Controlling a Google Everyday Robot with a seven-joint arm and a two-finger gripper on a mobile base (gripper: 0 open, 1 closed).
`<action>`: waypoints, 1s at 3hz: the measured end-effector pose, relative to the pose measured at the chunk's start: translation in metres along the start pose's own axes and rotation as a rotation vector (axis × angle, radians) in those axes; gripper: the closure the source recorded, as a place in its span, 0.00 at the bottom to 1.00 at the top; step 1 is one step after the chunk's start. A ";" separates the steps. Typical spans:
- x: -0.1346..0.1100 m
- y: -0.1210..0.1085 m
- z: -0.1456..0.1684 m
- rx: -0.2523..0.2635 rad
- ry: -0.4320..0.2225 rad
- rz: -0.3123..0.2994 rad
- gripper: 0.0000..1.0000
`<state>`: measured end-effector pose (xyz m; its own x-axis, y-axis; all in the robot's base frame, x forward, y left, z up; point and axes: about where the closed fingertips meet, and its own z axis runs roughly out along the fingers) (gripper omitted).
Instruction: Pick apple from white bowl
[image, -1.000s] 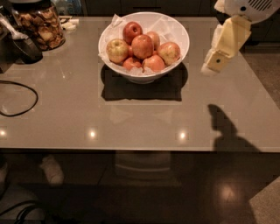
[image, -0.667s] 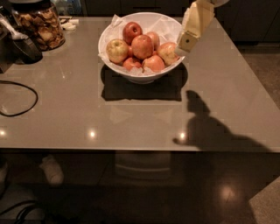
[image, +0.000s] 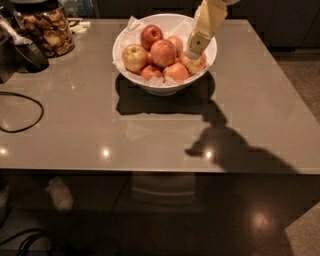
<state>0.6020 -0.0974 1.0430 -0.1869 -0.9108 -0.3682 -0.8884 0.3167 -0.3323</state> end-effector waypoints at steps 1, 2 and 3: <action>-0.018 -0.011 0.017 0.012 0.021 -0.010 0.00; -0.028 -0.018 0.037 0.001 0.047 -0.018 0.00; -0.034 -0.022 0.051 -0.012 0.063 -0.019 0.09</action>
Offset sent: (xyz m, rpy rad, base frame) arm 0.0515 0.0408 -0.0280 -0.0888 0.0493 0.0005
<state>0.6488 -0.0602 1.0184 -0.1954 -0.9318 -0.3060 -0.8971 0.2959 -0.3282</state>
